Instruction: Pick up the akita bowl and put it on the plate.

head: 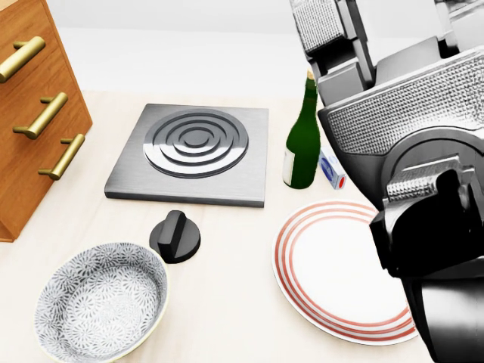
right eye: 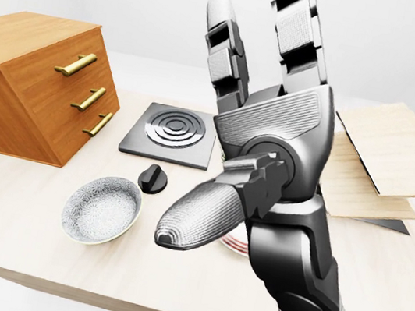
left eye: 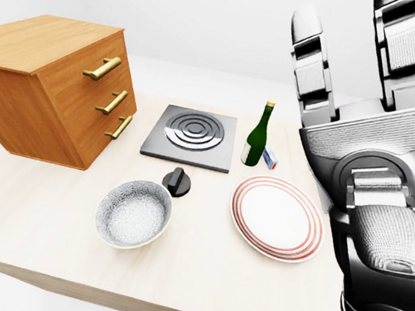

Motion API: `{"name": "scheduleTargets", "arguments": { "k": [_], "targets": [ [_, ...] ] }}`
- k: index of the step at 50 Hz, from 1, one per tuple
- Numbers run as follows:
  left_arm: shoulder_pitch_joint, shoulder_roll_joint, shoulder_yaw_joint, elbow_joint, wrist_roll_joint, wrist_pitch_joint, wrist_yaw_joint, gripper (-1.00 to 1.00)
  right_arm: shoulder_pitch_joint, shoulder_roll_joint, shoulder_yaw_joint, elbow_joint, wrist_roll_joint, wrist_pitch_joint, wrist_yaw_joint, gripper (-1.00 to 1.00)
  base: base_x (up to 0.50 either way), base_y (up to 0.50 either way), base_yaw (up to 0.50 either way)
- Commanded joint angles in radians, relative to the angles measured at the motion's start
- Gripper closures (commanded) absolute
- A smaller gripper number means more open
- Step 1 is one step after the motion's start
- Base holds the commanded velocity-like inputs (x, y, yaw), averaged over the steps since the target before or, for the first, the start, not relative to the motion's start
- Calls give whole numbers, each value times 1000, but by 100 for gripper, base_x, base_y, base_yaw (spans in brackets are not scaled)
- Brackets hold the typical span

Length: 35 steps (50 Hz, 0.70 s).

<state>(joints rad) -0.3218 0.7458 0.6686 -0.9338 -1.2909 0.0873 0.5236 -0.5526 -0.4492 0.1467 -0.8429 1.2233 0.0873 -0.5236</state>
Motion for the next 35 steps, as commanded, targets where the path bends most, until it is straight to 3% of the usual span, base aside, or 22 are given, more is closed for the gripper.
{"name": "scheduleTargets", "arguments": {
  "k": [1,12,14,16,20,24,28,31,35],
  "targets": [
    [-2,14,4,7,-13,0,0,-100,-70,76,167,55,-131,0,0,-100,0,0,0],
    [-2,8,3,6,-10,0,0,-100,-146,41,268,102,-148,0,0,-100,0,0,0],
    [0,8,4,7,-9,0,0,-100,-152,35,319,101,-237,0,39,-100,0,0,0],
    [1,8,4,7,-11,0,0,-100,-146,42,347,100,-354,0,126,-100,0,0,0],
    [4,-8,-13,5,18,0,0,-100,-169,2,516,105,-687,0,349,-100,0,0,0],
    [4,7,9,-2,-16,0,0,-100,-223,-56,722,168,-937,0,586,-100,0,0,0],
    [2,16,13,4,-26,0,0,-100,-239,-67,797,208,-1205,0,774,-100,0,0,0],
    [6,9,6,4,-14,0,0,-100,-226,-48,804,226,-1381,0,941,-100,0,0,0],
    [4,11,9,3,-22,0,0,-100,-186,-36,866,302,-1703,0,1173,-100,0,0,0]
  ]
}}
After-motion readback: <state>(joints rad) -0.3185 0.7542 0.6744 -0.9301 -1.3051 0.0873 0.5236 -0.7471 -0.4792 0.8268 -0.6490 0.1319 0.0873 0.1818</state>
